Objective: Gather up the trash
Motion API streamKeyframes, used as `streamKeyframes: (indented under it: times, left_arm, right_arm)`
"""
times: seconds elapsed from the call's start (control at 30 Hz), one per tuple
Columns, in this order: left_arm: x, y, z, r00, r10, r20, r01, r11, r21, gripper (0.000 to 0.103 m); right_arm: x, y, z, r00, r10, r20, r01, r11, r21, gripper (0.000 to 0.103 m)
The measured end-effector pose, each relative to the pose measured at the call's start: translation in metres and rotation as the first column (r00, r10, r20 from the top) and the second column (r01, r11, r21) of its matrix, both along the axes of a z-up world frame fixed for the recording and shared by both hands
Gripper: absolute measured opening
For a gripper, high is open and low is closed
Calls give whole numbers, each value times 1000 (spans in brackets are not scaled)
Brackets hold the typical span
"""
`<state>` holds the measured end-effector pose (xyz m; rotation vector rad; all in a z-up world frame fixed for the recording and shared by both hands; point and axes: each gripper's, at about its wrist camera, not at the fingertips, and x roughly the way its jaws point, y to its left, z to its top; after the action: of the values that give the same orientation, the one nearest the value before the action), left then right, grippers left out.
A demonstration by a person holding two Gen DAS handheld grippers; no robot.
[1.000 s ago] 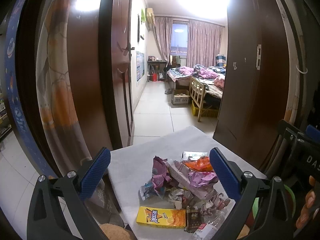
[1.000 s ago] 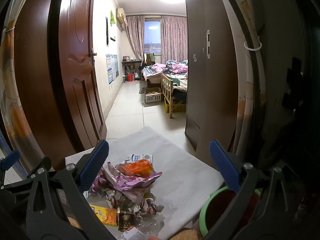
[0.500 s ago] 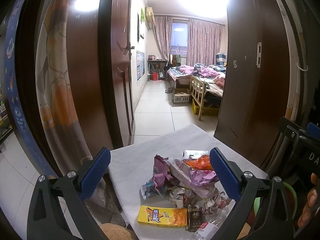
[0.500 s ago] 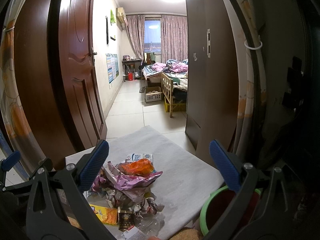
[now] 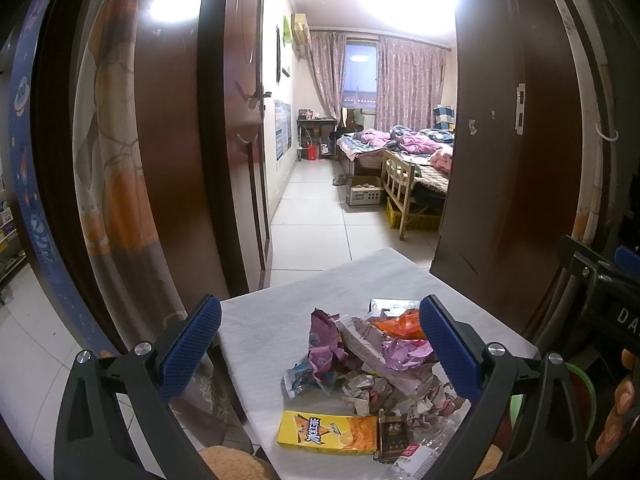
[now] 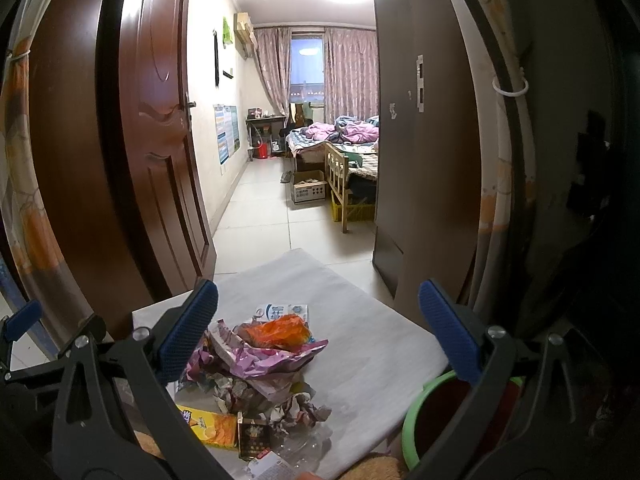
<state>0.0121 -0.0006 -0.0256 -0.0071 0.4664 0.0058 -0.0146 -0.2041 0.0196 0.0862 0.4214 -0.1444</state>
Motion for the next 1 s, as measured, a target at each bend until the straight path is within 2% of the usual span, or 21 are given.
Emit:
streamKeyframes:
  times: [1.0]
  left_arm:
    - [0,5,-2,1000,5,-9,-5,1000,4,95]
  right_arm:
    - [0,2,0,1000,4,-3,-4,1000,-1,99]
